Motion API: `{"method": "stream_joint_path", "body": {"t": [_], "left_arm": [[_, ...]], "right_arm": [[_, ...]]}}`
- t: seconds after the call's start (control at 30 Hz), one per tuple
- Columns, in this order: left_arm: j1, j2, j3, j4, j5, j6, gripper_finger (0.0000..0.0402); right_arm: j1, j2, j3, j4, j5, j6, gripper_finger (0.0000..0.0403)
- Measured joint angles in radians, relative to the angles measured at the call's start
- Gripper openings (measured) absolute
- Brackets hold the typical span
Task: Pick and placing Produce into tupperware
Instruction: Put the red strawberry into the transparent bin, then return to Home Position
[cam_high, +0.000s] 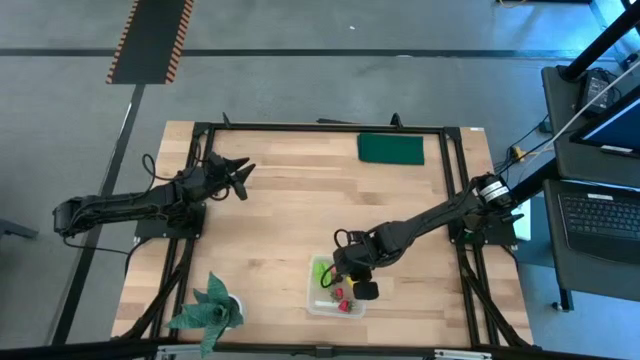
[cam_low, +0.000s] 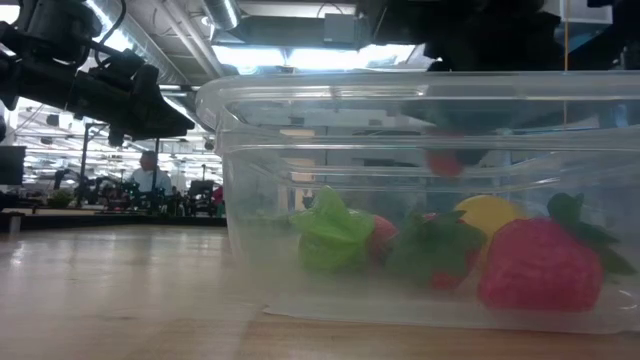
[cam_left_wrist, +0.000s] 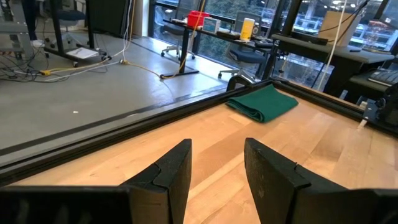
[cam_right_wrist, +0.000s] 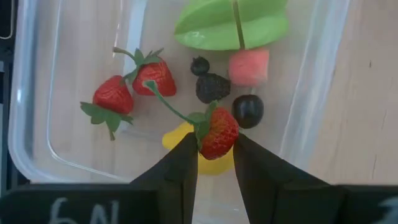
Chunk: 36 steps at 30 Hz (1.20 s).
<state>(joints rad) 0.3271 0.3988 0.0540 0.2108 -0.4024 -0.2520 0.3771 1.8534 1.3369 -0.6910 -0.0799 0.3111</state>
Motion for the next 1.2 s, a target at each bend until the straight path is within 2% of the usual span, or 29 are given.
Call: {"method": "stream_joint_path", "body": {"t": [0.33, 0.7, 0.87, 0.97, 1.1, 1.2], "left_arm": [[0.000, 0.000, 0.000, 0.000, 0.000, 0.000, 0.0140], [0.000, 0.000, 0.000, 0.000, 0.000, 0.000, 0.0140], [0.000, 0.000, 0.000, 0.000, 0.000, 0.000, 0.0140], [0.000, 0.000, 0.000, 0.000, 0.000, 0.000, 0.0140], [0.000, 0.000, 0.000, 0.002, 0.000, -0.001, 0.0140], [0.000, 0.000, 0.000, 0.015, 0.008, -0.007, 0.0140]], "right_arm": [[0.000, 0.000, 0.001, 0.023, 0.000, -0.002, 0.0108], [0.000, 0.000, 0.016, 0.012, -0.002, 0.000, 0.0187], [-0.003, -0.020, 0.159, -0.045, -0.014, -0.008, 0.0209], [-0.021, -0.073, 0.279, -0.067, 0.063, -0.107, 0.0213], [-0.057, -0.147, 0.415, -0.142, 0.254, -0.313, 0.0214], [-0.105, -0.216, 0.461, -0.208, 0.390, -0.324, 0.0214]]}}
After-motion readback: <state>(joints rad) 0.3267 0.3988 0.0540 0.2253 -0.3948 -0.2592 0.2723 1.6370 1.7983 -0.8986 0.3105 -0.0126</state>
